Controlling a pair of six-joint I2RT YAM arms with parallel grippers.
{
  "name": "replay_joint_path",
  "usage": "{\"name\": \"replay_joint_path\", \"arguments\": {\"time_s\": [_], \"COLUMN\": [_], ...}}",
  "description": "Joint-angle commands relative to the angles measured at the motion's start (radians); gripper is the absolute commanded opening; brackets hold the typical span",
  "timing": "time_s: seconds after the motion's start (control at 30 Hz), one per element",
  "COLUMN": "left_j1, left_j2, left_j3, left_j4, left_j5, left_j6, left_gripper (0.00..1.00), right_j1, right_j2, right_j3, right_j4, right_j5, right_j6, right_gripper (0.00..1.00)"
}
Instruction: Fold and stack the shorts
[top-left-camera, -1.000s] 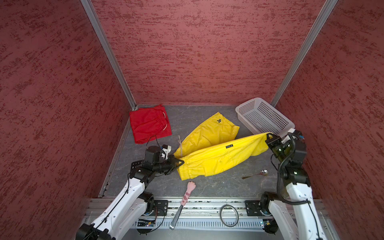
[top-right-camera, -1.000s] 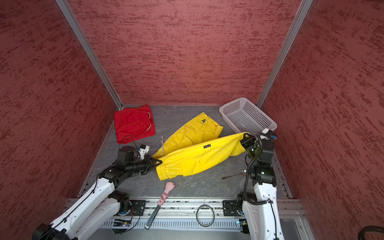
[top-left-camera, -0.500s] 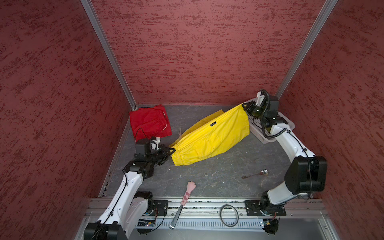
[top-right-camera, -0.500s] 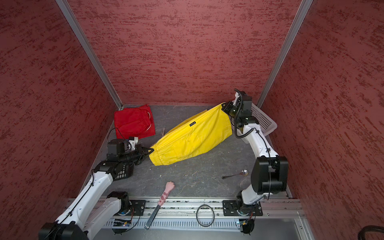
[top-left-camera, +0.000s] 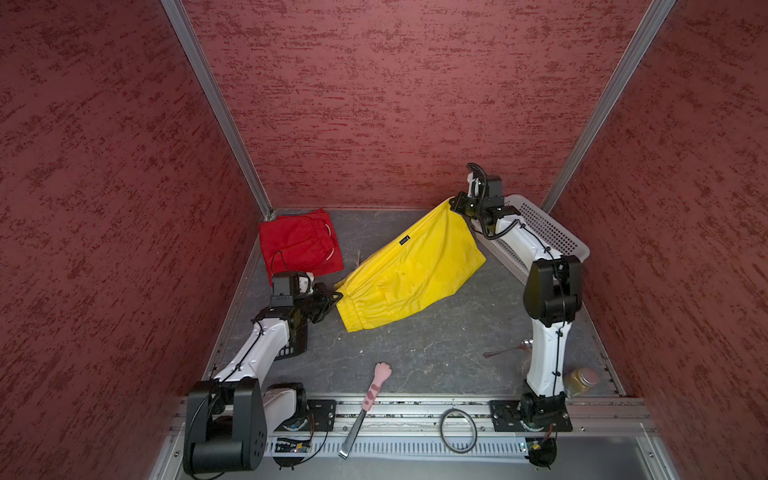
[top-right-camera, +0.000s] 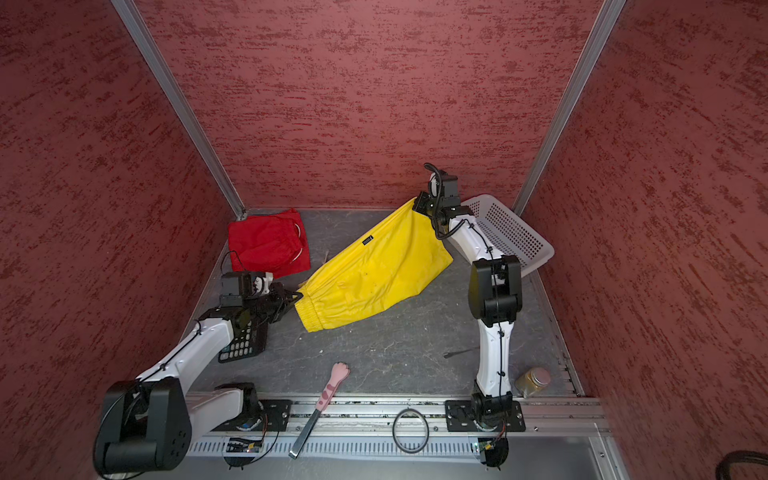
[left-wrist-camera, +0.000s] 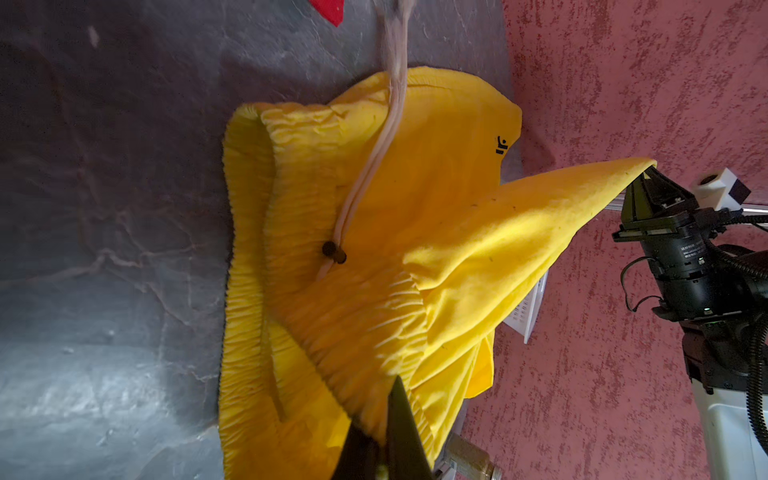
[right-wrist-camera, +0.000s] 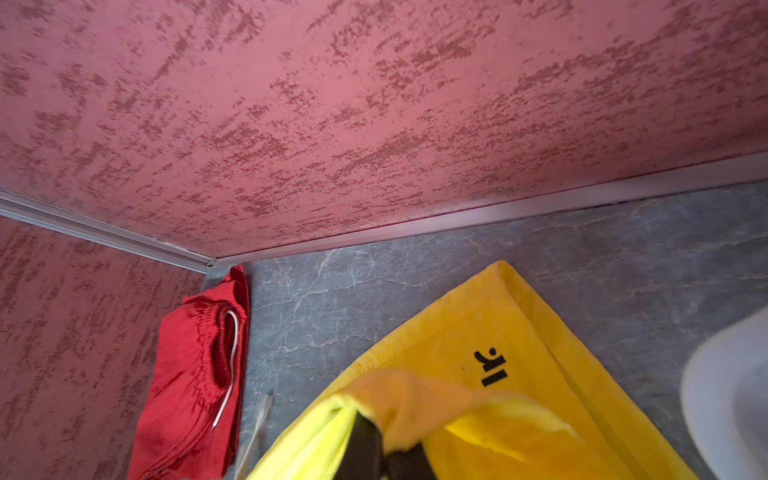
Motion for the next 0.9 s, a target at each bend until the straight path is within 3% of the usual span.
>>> {"name": "replay_joint_path", "arguments": {"time_s": [0.0,0.37,0.43,0.5,0.6,0.73,0.87], "left_j1": [0.021,0.041,0.042,0.042,0.041,0.035,-0.003], "left_j2": [0.066,0.367,0.402,0.434,0.438,0.367,0.203], "left_j3": [0.037,0.139,0.159,0.190,0.233,0.300,0.364], "left_j4": [0.033,0.137,0.142,0.119,0.081,-0.013,-0.171], "left_j5": [-0.112,-0.134,-0.127,-0.109,-0.089,-0.117,-0.275], "left_j6": [0.056,0.147,0.151,0.158,0.166,0.174,0.195], "left_gripper": [0.00,0.19,0.36,0.59,0.71,0.75,0.68], "right_j1": [-0.026,-0.026,-0.026,-0.025,-0.025,-0.023,-0.013], "right_j2": [0.057,0.311,0.337,0.354,0.358,0.325,0.221], "right_j3": [0.076,0.305,0.317,0.319,0.326,0.340,0.283], "right_j4": [0.058,0.050,0.054,0.057,0.056,0.039,0.038], "right_j5": [0.128,0.127,0.127,0.133,0.130,0.122,0.128], "right_j6": [-0.028,-0.034,-0.031,-0.029,-0.039,-0.055,-0.070], "right_gripper": [0.00,0.00,0.10,0.29,0.41,0.52,0.54]}}
